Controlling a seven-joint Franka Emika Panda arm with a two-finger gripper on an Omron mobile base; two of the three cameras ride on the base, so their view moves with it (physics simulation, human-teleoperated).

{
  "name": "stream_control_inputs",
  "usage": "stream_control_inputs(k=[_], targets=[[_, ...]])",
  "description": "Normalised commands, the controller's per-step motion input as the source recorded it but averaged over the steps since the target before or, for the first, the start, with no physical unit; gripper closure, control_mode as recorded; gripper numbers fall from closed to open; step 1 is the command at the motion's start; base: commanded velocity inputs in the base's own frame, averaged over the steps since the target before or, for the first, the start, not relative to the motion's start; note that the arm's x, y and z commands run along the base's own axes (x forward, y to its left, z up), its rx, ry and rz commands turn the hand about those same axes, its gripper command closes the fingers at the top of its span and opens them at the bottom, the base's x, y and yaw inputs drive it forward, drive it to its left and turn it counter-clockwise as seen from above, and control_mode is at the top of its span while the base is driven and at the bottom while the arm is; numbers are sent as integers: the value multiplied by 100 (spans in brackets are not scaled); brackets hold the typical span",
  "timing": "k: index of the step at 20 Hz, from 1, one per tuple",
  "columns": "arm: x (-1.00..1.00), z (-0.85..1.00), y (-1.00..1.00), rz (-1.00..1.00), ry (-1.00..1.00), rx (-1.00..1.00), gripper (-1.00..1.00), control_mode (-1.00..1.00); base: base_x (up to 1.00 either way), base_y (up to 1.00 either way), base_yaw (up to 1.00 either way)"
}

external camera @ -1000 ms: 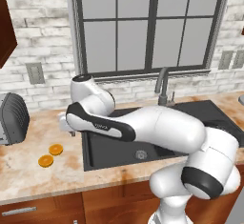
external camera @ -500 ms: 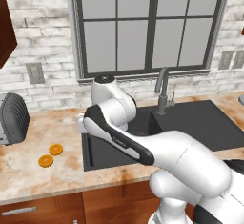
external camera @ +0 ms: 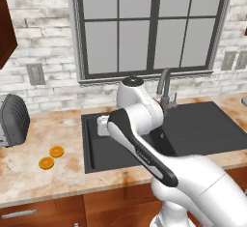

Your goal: Remove the orange and orange from the sink. Then move the bowl and cup from the counter to the sink for washing.

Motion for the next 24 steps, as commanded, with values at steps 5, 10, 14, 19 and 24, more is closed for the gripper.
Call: stream_control_inputs(k=[5, 10, 14, 19, 24], targets=[[-19, 20, -56, 0, 0, 0, -100, -100, 0, 0, 0], [-18, 20, -55, 0, 0, 0, -100, -100, 0, 0, 0], [-17, 19, -55, 0, 0, 0, -100, -100, 0, 0, 0], [-14, 16, -55, 0, 0, 0, -100, -100, 0, 0, 0], [-18, 13, -58, 0, 0, -1, -100, -100, 0, 0, 0]])
